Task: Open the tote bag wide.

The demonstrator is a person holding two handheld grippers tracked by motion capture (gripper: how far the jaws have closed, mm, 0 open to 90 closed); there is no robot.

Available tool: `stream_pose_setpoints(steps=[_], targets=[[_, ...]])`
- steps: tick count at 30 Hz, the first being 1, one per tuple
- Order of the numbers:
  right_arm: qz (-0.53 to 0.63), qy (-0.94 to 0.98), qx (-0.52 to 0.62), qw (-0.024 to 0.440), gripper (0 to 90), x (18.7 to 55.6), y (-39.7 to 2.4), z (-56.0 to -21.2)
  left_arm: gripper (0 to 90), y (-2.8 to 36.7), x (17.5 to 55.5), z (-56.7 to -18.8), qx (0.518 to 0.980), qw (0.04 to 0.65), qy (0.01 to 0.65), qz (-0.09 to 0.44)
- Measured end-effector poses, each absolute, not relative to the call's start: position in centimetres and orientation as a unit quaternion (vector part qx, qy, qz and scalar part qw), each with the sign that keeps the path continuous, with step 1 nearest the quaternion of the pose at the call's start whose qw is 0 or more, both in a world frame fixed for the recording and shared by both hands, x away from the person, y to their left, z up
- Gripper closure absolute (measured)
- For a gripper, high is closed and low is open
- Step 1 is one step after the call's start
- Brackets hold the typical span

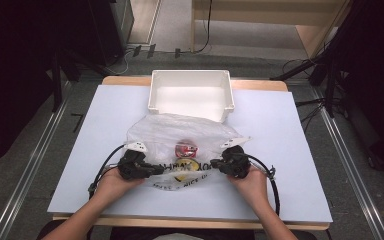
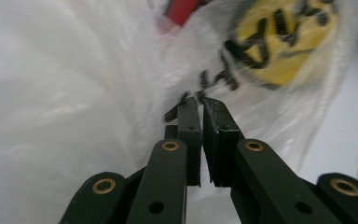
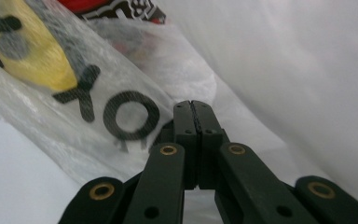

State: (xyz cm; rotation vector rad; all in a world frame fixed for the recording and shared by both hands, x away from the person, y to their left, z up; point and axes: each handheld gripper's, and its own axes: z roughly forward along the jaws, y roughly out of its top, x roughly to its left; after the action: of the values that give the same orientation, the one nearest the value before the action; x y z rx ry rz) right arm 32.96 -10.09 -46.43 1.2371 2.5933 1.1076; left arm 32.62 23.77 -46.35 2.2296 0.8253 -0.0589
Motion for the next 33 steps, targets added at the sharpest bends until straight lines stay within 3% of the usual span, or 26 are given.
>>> stream_pose_setpoints(steps=[3,6,14,27,29,33], targets=[[0.358,0.843,0.401,0.035,90.0,33.0,-10.4,-46.6,86.8,24.0,32.4,-46.4,0.842,0.372,0.388,-0.040],[0.345,0.847,0.403,0.041,90.0,33.3,-10.5,-46.9,87.7,25.1,33.4,-46.4,0.861,0.370,0.349,0.001],[0.346,0.839,0.418,0.040,90.0,33.1,-11.5,-47.0,90.0,26.7,33.7,-46.0,0.858,0.350,0.373,0.036],[0.333,0.833,0.439,0.051,90.0,32.0,-13.7,-46.8,90.0,27.3,33.8,-45.8,0.857,0.344,0.383,0.025],[0.337,0.835,0.434,0.046,90.0,32.1,-13.5,-46.5,90.0,26.7,32.9,-45.1,0.828,0.373,0.418,-0.007],[0.369,0.825,0.425,0.046,90.0,31.6,-13.5,-45.0,90.0,26.5,32.3,-43.2,0.824,0.402,0.398,-0.003]])
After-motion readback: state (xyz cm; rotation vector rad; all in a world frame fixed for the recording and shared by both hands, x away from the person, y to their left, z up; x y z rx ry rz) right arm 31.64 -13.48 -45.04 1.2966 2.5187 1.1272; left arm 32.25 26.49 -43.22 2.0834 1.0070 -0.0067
